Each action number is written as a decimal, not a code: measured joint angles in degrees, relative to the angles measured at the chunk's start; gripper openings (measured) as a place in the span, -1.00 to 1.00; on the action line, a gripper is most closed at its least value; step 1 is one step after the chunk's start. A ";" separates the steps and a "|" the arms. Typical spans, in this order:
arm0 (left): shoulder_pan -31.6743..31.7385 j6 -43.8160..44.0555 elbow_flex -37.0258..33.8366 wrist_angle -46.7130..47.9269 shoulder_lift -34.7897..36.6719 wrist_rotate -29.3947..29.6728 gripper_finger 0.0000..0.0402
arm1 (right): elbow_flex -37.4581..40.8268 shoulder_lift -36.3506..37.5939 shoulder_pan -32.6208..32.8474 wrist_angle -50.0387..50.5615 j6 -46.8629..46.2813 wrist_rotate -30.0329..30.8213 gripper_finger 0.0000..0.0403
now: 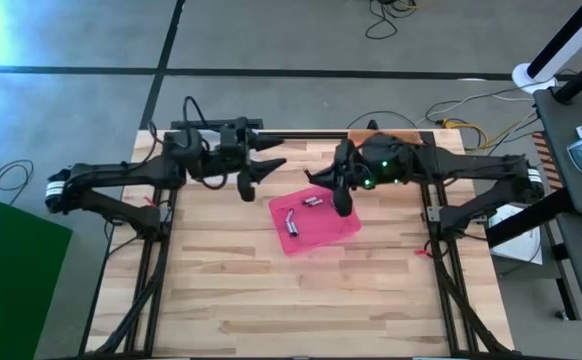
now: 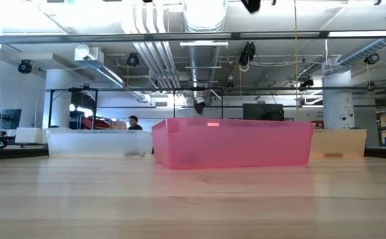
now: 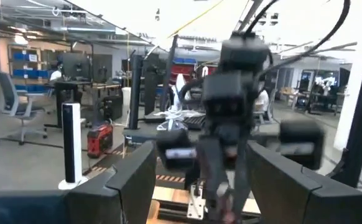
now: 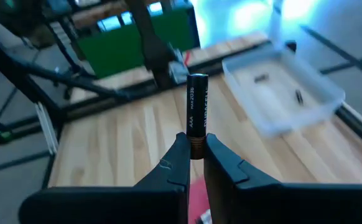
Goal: Sort batteries
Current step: Put the black battery into the transparent bin
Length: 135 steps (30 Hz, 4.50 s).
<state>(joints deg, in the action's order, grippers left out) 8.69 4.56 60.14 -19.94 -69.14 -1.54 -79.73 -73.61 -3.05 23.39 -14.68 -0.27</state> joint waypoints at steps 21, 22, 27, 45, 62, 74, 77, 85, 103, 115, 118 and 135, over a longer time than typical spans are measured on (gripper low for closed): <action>0.00 8.64 0.00 -24.00 -7.96 -5.22 0.09 | -9.65 -0.16 0.00 -3.08 4.74 0.24 -0.91; 0.00 8.75 0.00 -25.07 -7.93 -5.22 0.09 | -9.63 -0.25 0.00 -3.10 4.71 0.24 -0.91; 0.04 8.58 0.04 -24.89 -8.26 -5.20 0.09 | -9.52 -0.93 0.00 -2.73 4.24 0.26 -0.91; 0.42 11.47 0.04 -31.67 -14.11 -10.03 0.09 | -9.63 -1.13 -0.37 -2.68 5.43 1.85 -0.90; 2.31 10.21 0.04 -24.41 -11.88 -7.76 0.09 | -10.00 -0.39 -0.37 -2.79 5.85 1.84 -0.90; 3.51 2.95 0.11 -22.04 -8.54 -8.02 0.15 | -10.25 0.12 -0.50 -3.66 10.72 6.39 -0.90; 3.63 3.19 0.13 -23.15 -8.53 -8.00 0.21 | -10.25 0.13 -0.52 -5.40 12.20 6.41 -0.90; 3.80 0.69 0.13 -21.89 -8.38 -9.64 0.43 | -7.63 1.25 -0.64 -5.95 16.78 6.40 -0.90; 2.58 1.39 -1.36 -18.16 -10.21 -10.03 0.36 | 6.60 3.55 -2.01 -21.13 18.27 6.20 -0.90; 2.62 4.02 -1.01 -24.44 -14.91 -6.80 0.34 | 8.00 1.93 -1.99 -22.05 17.65 6.31 -0.90; 2.64 3.43 -1.01 -24.56 -16.00 -6.98 0.27 | 8.00 1.97 -1.99 -22.03 17.68 6.33 -0.90; 2.71 3.19 -1.03 -27.22 -16.59 -11.75 -0.63 | 9.37 2.45 -1.97 -21.95 16.79 6.24 -0.90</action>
<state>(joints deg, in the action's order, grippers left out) 11.40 7.75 59.11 -47.16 -85.73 -13.29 -70.36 -71.16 -5.02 1.44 2.11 5.97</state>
